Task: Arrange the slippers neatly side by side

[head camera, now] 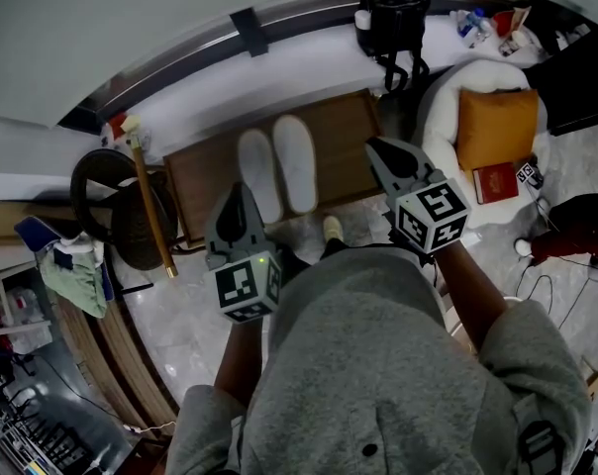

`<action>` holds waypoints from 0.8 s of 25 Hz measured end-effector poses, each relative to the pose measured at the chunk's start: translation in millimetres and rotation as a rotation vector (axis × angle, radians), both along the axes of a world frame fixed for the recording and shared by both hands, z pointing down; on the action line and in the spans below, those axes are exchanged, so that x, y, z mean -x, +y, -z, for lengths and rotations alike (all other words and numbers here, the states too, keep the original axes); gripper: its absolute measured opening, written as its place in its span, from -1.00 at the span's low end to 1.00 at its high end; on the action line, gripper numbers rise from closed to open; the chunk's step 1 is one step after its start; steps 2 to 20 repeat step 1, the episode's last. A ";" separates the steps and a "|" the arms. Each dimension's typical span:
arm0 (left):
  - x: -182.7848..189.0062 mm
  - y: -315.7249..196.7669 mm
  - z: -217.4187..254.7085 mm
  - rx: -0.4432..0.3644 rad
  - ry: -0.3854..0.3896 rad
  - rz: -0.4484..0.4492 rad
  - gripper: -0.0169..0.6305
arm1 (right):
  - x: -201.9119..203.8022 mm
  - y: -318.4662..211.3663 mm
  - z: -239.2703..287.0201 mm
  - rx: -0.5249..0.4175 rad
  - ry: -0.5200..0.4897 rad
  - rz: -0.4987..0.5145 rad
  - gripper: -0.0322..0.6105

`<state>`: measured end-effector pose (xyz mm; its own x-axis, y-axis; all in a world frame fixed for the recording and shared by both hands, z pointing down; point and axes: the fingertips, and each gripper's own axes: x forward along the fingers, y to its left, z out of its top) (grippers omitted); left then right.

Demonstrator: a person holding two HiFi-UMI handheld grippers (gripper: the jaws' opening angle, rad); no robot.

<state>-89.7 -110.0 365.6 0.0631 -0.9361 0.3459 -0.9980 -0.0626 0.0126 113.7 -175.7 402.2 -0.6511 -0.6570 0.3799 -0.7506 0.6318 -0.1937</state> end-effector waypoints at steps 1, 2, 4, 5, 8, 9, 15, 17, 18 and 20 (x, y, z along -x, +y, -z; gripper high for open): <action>-0.6 0.0 -0.2 0.002 0.000 0.000 -0.89 | 0.1 -0.3 -0.1 0.000 0.001 0.002 -0.78; -0.6 0.0 -0.2 0.002 0.000 0.000 -0.89 | 0.1 -0.3 -0.1 0.000 0.001 0.002 -0.78; -0.6 0.0 -0.2 0.002 0.000 0.000 -0.89 | 0.1 -0.3 -0.1 0.000 0.001 0.002 -0.78; -0.6 0.0 -0.2 0.002 0.000 0.000 -0.89 | 0.1 -0.3 -0.1 0.000 0.001 0.002 -0.78; -0.6 0.0 -0.2 0.002 0.000 0.000 -0.89 | 0.1 -0.3 -0.1 0.000 0.001 0.002 -0.78; -0.6 0.0 -0.2 0.002 0.000 0.000 -0.89 | 0.1 -0.3 -0.1 0.000 0.001 0.002 -0.78; -0.6 0.0 -0.2 0.002 0.000 0.000 -0.89 | 0.1 -0.3 -0.1 0.000 0.001 0.002 -0.78; -0.6 0.0 -0.2 0.002 0.000 0.000 -0.89 | 0.1 -0.3 -0.1 0.000 0.001 0.002 -0.78; -0.6 0.0 -0.2 0.002 0.000 0.000 -0.89 | 0.1 -0.3 -0.1 0.000 0.001 0.002 -0.78; -0.6 0.0 -0.2 0.002 0.000 0.000 -0.89 | 0.1 -0.3 -0.1 0.000 0.001 0.002 -0.78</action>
